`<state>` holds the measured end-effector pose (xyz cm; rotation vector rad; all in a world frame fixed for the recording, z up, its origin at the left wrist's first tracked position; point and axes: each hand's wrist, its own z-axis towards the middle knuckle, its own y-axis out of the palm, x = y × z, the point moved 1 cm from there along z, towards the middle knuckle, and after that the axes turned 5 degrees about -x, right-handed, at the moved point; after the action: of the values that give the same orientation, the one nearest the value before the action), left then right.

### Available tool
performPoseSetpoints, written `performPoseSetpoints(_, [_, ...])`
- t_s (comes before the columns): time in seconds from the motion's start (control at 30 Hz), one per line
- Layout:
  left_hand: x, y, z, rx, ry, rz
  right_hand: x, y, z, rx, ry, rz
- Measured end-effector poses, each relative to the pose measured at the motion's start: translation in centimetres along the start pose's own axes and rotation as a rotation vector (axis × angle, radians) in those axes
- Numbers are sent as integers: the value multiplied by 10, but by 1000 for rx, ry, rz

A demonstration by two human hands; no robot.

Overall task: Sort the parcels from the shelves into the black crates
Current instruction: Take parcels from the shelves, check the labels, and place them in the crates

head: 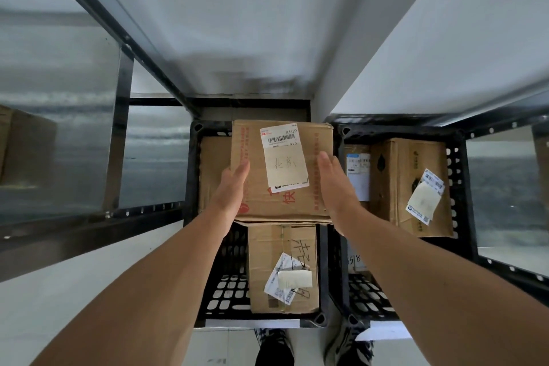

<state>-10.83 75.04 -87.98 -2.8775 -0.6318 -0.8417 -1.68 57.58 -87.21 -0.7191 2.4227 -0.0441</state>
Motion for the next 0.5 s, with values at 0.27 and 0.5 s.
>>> performPoseSetpoints(0.27, [13, -2, -9, -26, -28, 63, -12, 0, -13, -17, 34, 23])
performPoseSetpoints(0.5, [10, -16, -16, -21, 9, 66, -18, 0, -30, 62, -50, -48])
